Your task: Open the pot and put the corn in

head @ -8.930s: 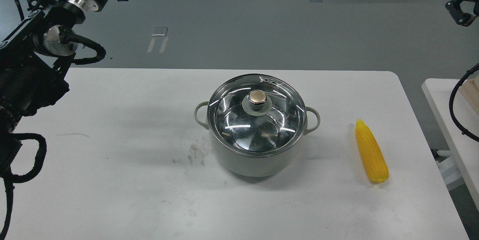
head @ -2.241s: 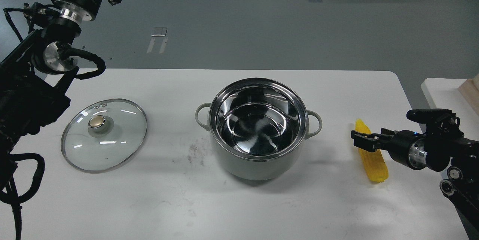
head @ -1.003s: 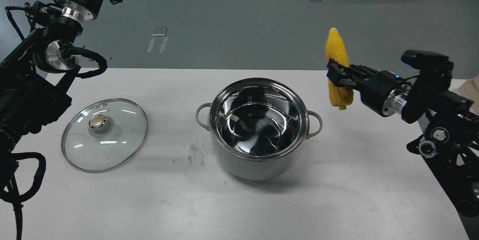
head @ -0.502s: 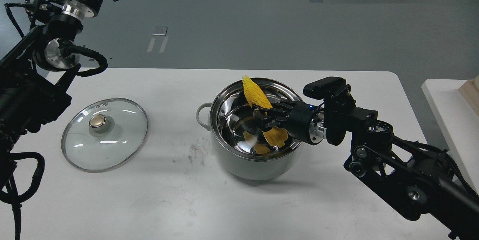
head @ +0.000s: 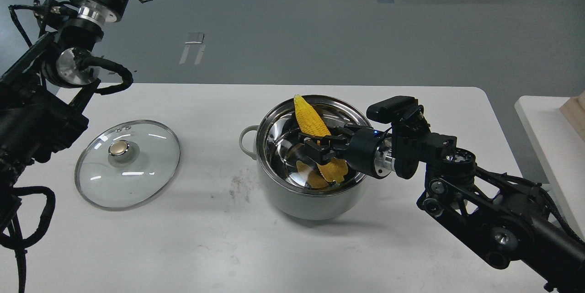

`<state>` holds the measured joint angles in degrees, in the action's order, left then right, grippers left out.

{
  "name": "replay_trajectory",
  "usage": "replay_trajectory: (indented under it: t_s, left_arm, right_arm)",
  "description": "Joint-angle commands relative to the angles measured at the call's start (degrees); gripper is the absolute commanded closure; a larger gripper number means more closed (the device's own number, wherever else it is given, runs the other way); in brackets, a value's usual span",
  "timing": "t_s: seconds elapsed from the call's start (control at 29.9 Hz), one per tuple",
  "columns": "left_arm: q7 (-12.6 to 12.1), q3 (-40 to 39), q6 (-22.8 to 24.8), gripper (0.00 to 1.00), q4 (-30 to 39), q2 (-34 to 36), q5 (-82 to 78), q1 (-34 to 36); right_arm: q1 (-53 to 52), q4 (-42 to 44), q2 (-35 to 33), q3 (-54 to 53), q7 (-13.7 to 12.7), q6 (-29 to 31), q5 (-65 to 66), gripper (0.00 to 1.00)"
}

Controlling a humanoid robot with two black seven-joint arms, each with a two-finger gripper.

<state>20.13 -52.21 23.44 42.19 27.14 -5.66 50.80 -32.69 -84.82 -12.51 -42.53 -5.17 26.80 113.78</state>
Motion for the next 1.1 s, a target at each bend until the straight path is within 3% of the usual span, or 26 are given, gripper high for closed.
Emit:
replay_trajectory:
  t_s: [0.0,0.2,0.43,0.54,0.77,1.07]
  left_arm:
    - [0.0,-0.1,-0.1,0.02,0.0,-0.1,0.0,0.0]
    - [0.0,0.0,-0.1,0.02,0.0,-0.2,0.0,0.1]
    - [-0.1,0.2,0.0,0.02,0.0,0.4,0.0,0.0]
    - [0.0,0.2,0.2,0.02,-0.1,0.5,-0.1,-0.3]
    - [-0.5,0.4,0.6,0.02,-0.8,0.5,-0.1,-0.4]
    - [-0.5,-0.2,0.7,0.02,-0.9,0.5,0.3,-1.2]
  right_arm:
    - [-0.3,-0.1,-0.3,0.0,0.1,0.0,-0.1,0.03]
    - [-0.9,-0.4,-0.1,-1.3,0.1,-0.7,-0.3,0.03]
    - [-6.5,-1.0,2.3,-20.5,0.2,-0.5,-4.1,0.00]
    - [-11.2,0.6,3.6,-28.3,0.2,-0.7,-12.4,0.00]
    - [-14.3,10.1,3.2,-43.4,0.2,-1.0,-29.5,0.00]
    - [-14.4,24.1,0.5,-54.1,0.7,-1.8,-51.2,0.00]
